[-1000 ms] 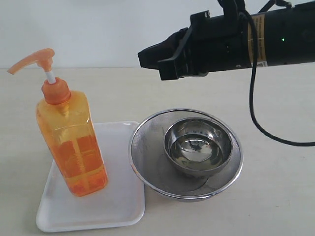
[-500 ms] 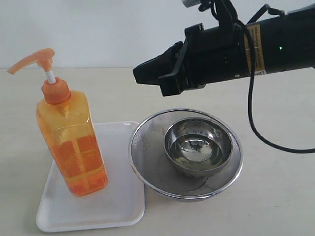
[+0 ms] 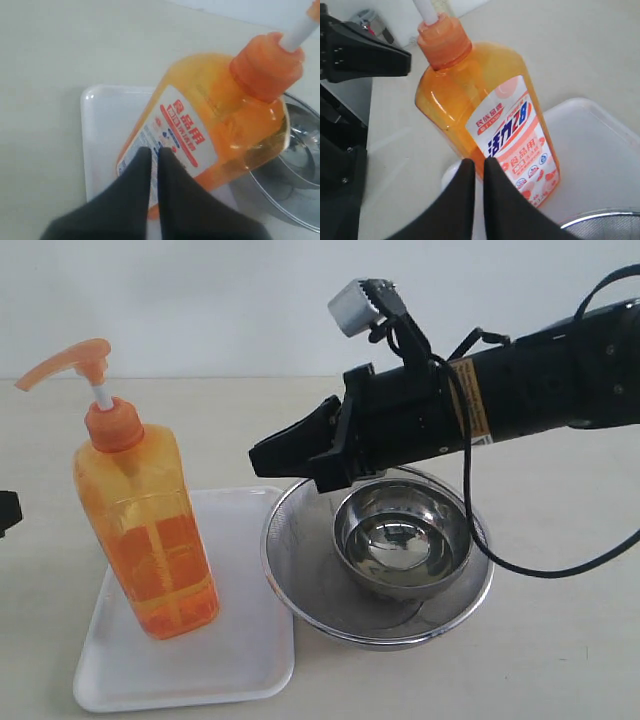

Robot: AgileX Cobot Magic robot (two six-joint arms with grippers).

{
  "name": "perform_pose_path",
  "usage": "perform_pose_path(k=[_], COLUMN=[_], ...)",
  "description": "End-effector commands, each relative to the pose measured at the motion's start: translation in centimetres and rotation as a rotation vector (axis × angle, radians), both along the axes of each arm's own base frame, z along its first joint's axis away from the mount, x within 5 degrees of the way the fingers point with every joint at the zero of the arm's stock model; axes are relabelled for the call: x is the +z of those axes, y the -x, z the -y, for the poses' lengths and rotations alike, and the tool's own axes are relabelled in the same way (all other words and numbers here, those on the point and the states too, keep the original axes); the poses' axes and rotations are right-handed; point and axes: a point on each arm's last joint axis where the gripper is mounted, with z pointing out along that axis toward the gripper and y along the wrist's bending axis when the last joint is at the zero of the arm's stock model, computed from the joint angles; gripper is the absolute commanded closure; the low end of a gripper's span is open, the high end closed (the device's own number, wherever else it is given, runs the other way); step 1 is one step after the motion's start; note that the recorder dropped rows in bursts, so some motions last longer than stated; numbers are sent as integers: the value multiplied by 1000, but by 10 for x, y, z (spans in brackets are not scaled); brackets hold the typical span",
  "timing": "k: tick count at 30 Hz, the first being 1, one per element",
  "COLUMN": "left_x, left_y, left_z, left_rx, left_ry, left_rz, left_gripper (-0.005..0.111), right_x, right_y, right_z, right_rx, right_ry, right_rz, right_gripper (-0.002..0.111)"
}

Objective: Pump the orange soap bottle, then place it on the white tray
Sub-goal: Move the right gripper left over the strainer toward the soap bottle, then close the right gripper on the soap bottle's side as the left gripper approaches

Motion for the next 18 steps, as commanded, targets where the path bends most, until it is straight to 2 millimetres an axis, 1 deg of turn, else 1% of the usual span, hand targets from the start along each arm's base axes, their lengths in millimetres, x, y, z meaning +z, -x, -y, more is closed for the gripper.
perform_pose_path(k=[1, 4, 7, 12, 18], left_x=[-10, -17, -21, -22, -16], left_y=[-19, -27, -32, -37, -40], left_z=[5, 7, 8, 9, 9], left_rx=[-26, -25, -22, -16, -5], left_ry=[-66, -80, -84, -80, -64], left_rz=[-35, -51, -59, -35, 32], left_gripper=[102, 102, 102, 102, 102], right_x=[-6, -10, -13, -17, -21], right_y=[0, 2, 10, 16, 4], right_z=[-4, -8, -19, -30, -28], right_rx=[38, 57, 89, 93, -25], right_ry=[-28, -21, -7, 35, 83], right_rz=[-13, -23, -16, 41, 76], right_gripper=[106, 106, 106, 106, 106])
